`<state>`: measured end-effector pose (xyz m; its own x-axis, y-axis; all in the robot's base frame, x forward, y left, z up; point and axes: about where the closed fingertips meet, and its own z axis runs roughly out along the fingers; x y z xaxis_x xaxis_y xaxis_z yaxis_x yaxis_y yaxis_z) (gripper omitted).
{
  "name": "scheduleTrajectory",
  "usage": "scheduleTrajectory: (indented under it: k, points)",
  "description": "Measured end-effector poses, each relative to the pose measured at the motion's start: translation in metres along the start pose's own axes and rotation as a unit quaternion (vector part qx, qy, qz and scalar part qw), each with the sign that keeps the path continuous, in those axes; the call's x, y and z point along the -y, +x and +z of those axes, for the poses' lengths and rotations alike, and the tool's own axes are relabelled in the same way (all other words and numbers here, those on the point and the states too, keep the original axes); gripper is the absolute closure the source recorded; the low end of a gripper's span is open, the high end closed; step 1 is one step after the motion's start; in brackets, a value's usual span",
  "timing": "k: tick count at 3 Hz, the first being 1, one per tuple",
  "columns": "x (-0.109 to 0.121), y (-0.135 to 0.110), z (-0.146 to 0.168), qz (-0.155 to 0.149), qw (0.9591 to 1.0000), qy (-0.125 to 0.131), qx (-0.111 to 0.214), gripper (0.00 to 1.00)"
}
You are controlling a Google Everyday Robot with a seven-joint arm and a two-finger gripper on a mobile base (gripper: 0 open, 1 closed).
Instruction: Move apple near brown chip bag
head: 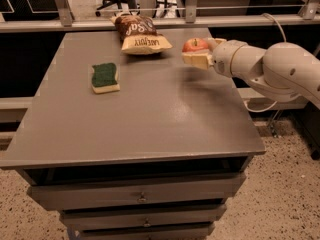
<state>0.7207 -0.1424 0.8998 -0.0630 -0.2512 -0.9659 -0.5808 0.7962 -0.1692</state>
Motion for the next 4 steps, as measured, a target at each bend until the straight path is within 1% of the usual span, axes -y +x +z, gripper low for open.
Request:
scheduleTrajectory:
  k: [1, 2, 4]
  points:
    - [0.015, 0.0, 0.022, -0.01, 0.9999, -0.009, -0.009, 1.0]
    - [0.034, -0.004, 0.067, -0.025, 0.9993, -0.024, -0.016, 1.0]
    - [0.032, -0.006, 0.094, -0.04, 0.9985, -0.038, -0.01, 1.0]
